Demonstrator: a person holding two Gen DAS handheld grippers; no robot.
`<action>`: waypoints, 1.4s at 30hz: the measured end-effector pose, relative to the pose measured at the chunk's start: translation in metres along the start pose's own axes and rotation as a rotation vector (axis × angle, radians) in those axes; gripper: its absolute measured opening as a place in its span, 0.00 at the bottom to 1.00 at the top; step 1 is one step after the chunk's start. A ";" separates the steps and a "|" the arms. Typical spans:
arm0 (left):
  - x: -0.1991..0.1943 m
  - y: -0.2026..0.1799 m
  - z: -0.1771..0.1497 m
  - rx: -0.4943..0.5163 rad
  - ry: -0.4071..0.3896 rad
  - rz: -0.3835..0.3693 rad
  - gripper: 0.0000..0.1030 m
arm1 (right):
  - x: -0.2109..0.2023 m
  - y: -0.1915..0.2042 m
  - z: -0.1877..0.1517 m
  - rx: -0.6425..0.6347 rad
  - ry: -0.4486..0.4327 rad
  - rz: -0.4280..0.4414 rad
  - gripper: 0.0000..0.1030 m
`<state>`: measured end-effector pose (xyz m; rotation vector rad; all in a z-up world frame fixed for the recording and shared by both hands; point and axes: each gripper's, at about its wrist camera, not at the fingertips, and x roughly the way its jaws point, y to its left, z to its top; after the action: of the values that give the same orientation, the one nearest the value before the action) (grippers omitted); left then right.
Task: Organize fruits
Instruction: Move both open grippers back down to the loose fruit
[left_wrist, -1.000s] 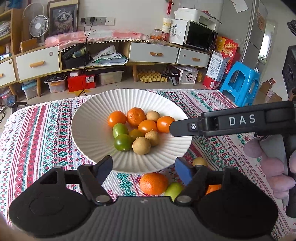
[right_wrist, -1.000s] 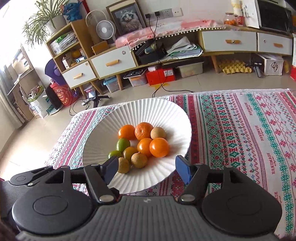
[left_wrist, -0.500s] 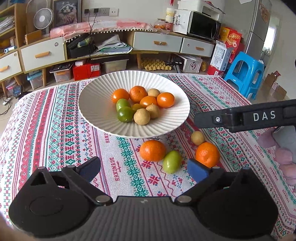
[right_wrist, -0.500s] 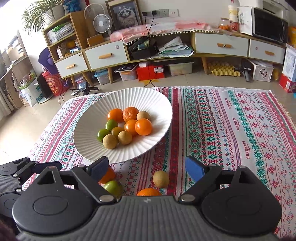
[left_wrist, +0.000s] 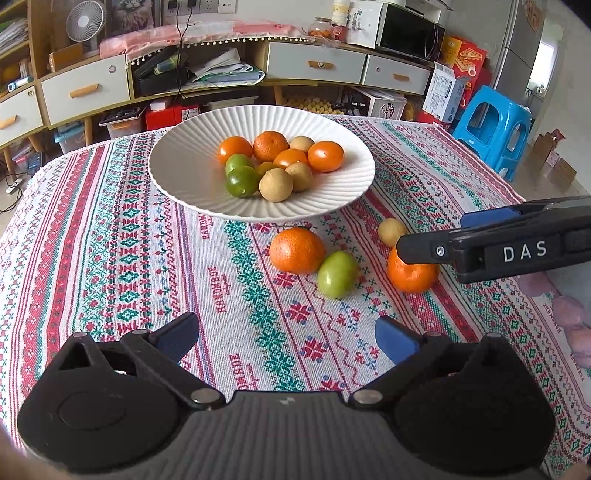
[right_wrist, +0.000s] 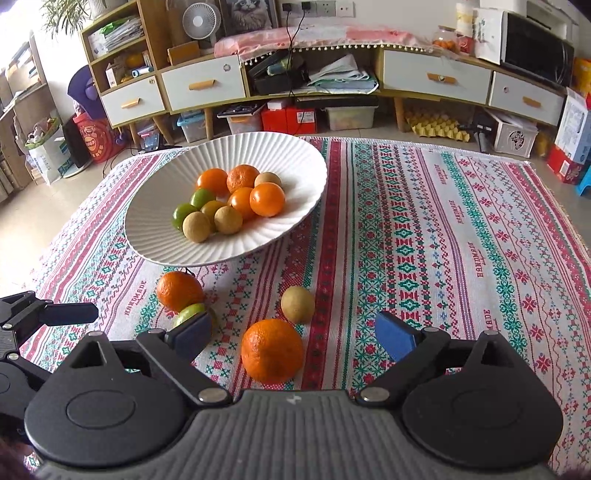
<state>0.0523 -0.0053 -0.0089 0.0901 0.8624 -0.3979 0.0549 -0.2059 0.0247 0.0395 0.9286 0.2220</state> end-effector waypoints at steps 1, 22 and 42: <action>0.001 -0.001 -0.002 0.006 0.001 0.000 0.99 | 0.000 0.000 -0.001 -0.001 0.001 0.000 0.91; 0.014 -0.019 -0.020 0.092 -0.066 0.000 0.99 | 0.005 -0.013 -0.037 -0.069 0.008 0.029 0.93; 0.020 -0.030 -0.013 0.136 -0.167 -0.093 0.55 | -0.003 -0.023 -0.046 -0.094 -0.070 0.047 0.92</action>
<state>0.0435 -0.0362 -0.0299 0.1408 0.6754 -0.5439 0.0205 -0.2319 -0.0033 -0.0176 0.8472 0.3055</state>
